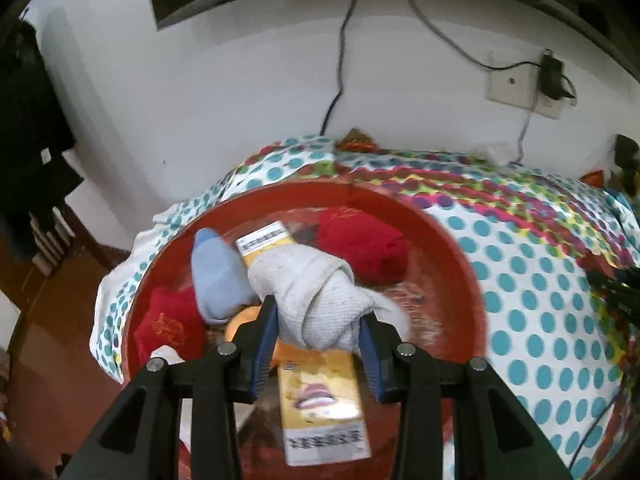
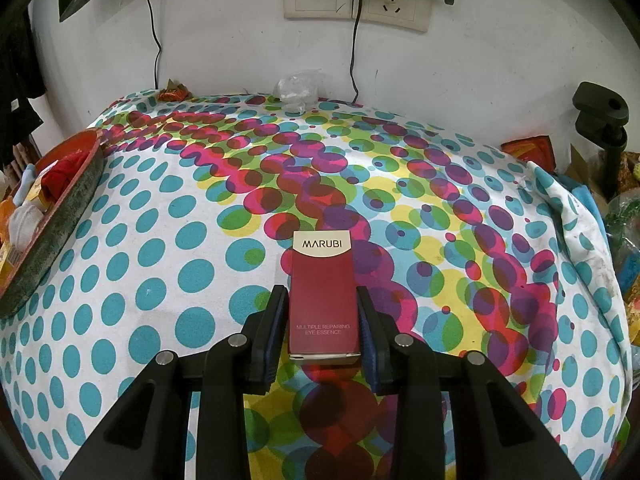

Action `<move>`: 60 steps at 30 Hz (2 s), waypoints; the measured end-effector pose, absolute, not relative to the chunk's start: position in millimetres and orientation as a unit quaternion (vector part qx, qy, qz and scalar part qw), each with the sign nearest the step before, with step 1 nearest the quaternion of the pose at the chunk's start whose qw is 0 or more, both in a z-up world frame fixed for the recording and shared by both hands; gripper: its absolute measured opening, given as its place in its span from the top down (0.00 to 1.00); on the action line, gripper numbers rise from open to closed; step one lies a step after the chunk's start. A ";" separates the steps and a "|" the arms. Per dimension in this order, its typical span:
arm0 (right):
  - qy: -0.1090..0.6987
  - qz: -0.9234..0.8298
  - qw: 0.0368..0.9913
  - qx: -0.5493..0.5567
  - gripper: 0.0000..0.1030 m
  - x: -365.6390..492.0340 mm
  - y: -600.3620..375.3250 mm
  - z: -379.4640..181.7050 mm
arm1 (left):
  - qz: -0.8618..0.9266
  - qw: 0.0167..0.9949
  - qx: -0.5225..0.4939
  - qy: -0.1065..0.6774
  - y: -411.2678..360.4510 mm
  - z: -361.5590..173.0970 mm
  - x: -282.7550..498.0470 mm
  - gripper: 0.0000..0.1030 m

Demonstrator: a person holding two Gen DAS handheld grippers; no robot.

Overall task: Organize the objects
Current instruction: 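Drop the white sock onto the red tray with the left tool while the right holds the box, then carry the red MARUBI box onto the red tray and open the right tool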

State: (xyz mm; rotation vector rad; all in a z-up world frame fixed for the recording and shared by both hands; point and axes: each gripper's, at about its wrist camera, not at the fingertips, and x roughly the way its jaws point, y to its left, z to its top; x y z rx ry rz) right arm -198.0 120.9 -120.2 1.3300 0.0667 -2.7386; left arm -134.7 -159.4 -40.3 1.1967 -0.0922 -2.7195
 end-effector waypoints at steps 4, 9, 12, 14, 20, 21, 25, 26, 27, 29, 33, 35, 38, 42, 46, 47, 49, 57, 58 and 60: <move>0.022 -0.898 0.048 0.436 0.70 -197.7 120.3 -120.5 | -0.912 0.101 0.395 -0.044 -173.8 -44.6 -138.1 0.62; 0.022 -0.898 0.047 0.436 0.69 -197.5 120.1 -120.8 | -0.912 0.092 0.397 -0.051 -178.4 -42.5 -145.0 0.61; 0.022 -0.898 0.045 0.436 0.68 -197.4 119.4 -121.1 | -0.913 0.087 0.396 -0.048 -181.8 -40.8 -151.5 0.61; 0.023 -0.898 0.045 0.436 0.68 -197.5 118.7 -120.9 | -0.913 0.085 0.397 -0.041 -183.7 -39.0 -155.8 0.61; 0.025 -0.899 0.037 0.436 0.67 -198.0 119.8 -120.6 | -0.912 0.078 0.402 -0.031 -184.8 -35.7 -162.8 0.57; 0.025 -0.899 0.037 0.436 0.67 -198.0 118.9 -120.4 | -0.912 0.075 0.403 -0.025 -185.9 -34.9 -162.7 0.55; 0.027 -0.899 0.036 0.436 0.67 -197.5 115.1 -120.3 | -0.912 0.063 0.406 -0.010 -189.0 -30.6 -161.3 0.46; 0.028 -0.899 0.035 0.436 0.67 -197.4 115.5 -120.3 | -0.912 0.065 0.405 -0.010 -189.5 -29.3 -160.0 0.45; 0.030 -0.899 0.034 0.436 0.67 -197.7 116.5 -120.3 | -0.911 0.069 0.407 -0.011 -190.1 -28.5 -158.6 0.45; 0.033 -0.899 0.032 0.435 0.67 -197.3 117.5 -120.2 | -0.910 0.068 0.408 -0.014 -190.4 -27.4 -154.6 0.45; 0.035 -0.899 0.031 0.435 0.67 -197.4 117.0 -120.2 | -0.910 0.087 0.406 -0.018 -194.2 -27.2 -139.7 0.45; 0.035 -0.899 0.030 0.435 0.67 -197.8 118.1 -120.5 | -0.908 0.097 0.406 -0.010 -196.3 -26.8 -130.4 0.45; 0.033 -0.899 0.031 0.435 0.67 -198.3 117.9 -120.8 | -0.909 0.100 0.405 0.005 -198.4 -25.9 -113.8 0.45; 0.029 -0.899 0.036 0.435 0.70 -196.4 117.0 -120.1 | -0.908 0.105 0.405 0.006 -196.6 -27.8 -96.4 0.45; 0.041 -0.900 0.033 0.433 0.73 -195.5 109.9 -119.5 | -0.908 0.095 0.407 -0.001 -191.5 -32.9 -85.7 0.45; 0.044 -0.900 0.031 0.433 0.73 -194.9 110.3 -119.2 | -0.909 0.092 0.407 -0.005 -189.6 -34.0 -83.9 0.45; 0.042 -0.900 0.027 0.434 0.73 -193.4 112.6 -118.6 | -0.910 0.087 0.406 -0.010 -185.9 -36.3 -80.3 0.45; 0.047 -0.896 0.018 0.441 0.73 -186.3 117.1 -117.8 | -0.910 0.065 0.409 -0.004 -178.2 -41.0 -73.0 0.45; 0.050 -0.896 0.017 0.441 0.73 -184.4 118.0 -117.7 | -0.910 0.066 0.409 -0.003 -178.3 -41.5 -72.5 0.45; 0.053 -0.894 0.023 0.444 0.73 -181.0 119.2 -117.4 | -0.909 0.062 0.411 0.000 -179.0 -43.7 -71.0 0.45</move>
